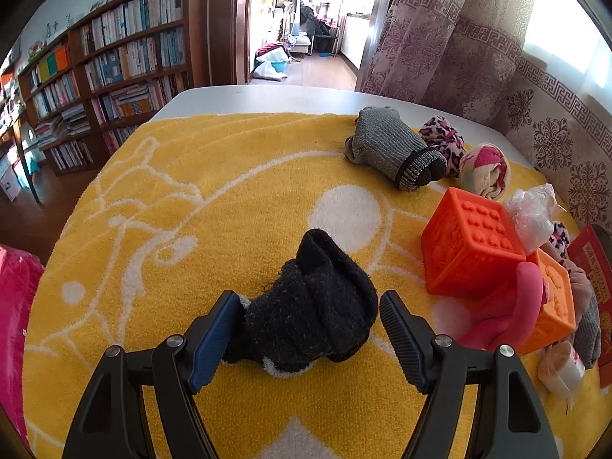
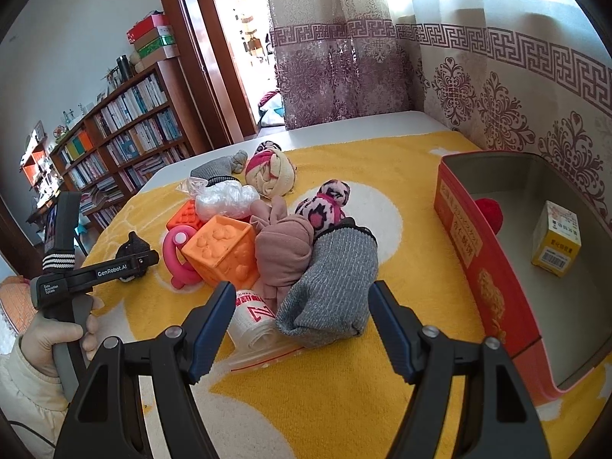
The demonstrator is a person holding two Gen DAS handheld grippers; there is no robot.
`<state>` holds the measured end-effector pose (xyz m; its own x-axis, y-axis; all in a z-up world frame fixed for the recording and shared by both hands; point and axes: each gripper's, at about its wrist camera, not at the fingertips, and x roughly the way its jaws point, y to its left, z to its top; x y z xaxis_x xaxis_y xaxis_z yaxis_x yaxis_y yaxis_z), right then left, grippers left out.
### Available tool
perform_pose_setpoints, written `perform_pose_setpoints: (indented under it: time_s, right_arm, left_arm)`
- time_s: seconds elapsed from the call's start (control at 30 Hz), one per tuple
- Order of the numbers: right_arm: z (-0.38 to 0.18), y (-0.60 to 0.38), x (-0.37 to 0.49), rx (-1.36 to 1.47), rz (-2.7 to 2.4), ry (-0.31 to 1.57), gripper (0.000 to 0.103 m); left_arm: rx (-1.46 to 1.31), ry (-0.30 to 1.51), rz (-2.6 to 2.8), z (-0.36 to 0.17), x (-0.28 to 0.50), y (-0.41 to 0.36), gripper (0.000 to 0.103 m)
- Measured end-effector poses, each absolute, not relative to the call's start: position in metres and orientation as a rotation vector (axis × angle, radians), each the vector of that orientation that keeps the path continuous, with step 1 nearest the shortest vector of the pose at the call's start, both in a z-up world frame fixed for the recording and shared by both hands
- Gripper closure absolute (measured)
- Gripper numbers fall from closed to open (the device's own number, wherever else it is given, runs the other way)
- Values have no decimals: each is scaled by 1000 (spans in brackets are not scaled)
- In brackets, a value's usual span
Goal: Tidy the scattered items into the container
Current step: 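Grasp the black sock with the left gripper while the right gripper grasps the grey sock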
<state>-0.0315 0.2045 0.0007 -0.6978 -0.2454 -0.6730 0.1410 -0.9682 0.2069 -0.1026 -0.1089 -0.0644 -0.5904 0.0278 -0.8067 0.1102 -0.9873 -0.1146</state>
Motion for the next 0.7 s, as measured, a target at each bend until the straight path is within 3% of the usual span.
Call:
perform_pose_setpoints:
  time_s: [0.17, 0.2, 0.27, 0.7]
  right_arm:
    - [-3, 202, -39, 1138, -2702, -225, 28]
    - [-4, 202, -40, 1143, -2702, -226, 28]
    - [-5, 201, -42, 1150, -2702, -227, 28]
    - [-12, 207, -51, 1198, -2712, -252, 28]
  left_arm:
    - [1383, 197, -2761, -66, -99, -106, 27]
    - [1379, 199, -2768, -65, -98, -106, 30]
    - [1369, 197, -2766, -63, -96, -106, 46]
    - [1150, 59, -2857, -23, -68, -82, 48]
